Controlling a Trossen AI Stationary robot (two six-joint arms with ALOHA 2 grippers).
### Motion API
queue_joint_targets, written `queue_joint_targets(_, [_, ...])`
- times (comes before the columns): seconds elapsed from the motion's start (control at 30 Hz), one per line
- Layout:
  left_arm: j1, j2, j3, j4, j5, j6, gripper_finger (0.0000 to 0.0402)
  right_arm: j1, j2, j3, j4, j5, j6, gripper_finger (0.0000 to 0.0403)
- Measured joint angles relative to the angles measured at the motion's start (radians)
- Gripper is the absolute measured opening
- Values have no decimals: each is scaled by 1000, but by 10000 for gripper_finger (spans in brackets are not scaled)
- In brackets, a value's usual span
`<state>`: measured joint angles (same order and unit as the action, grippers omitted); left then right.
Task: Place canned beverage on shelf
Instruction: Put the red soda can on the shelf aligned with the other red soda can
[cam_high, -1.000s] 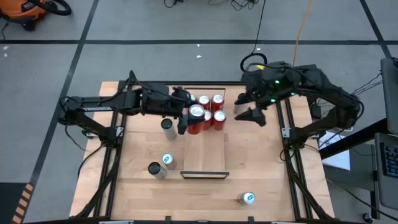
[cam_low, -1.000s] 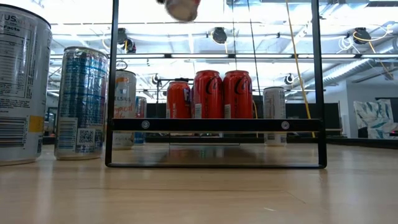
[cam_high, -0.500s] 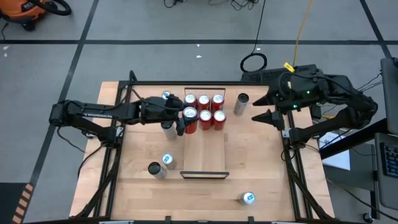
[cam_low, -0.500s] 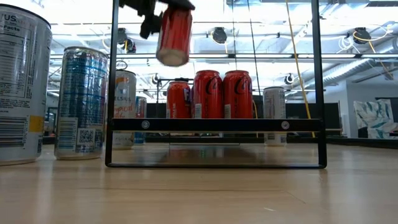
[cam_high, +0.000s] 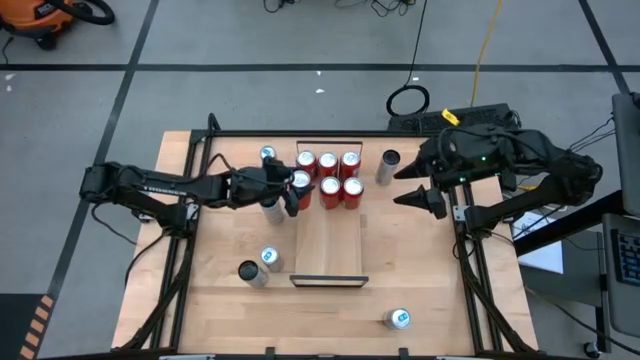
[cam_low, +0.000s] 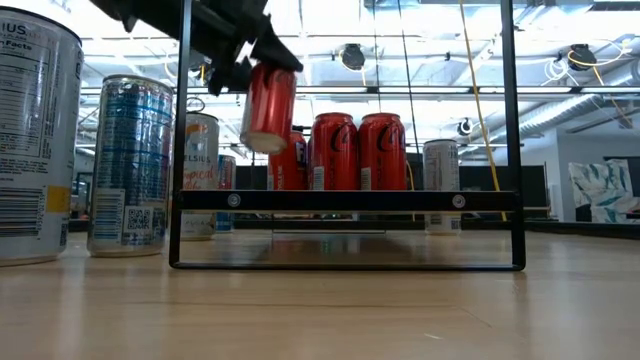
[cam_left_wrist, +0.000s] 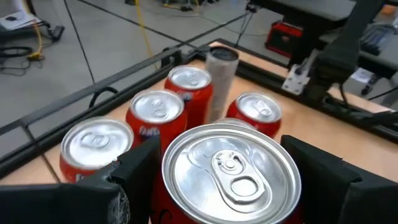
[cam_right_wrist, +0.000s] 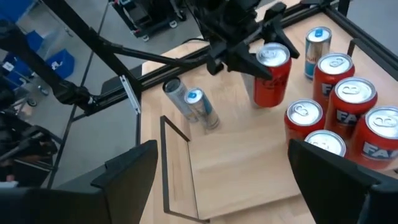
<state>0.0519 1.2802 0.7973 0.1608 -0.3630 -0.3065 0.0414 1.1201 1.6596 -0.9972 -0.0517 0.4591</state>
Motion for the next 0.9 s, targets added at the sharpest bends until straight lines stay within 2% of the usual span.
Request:
queue_joint_targets(0.3, [0,9,-22,54,-11,24,281,0,0,0,37,3,-35,336])
queue_joint_targets(0.63, [-1,9,-22,73,-13,25,299,0,0,0,43,32,-45,336])
queue_joint_targets(0.8, [1,27,-21,105,-48,126,301,0,0,0,43,37,-53,336])
queue_joint_targets(0.9, [10,51,-22,117,-57,135,302,0,0,0,43,55,-57,336])
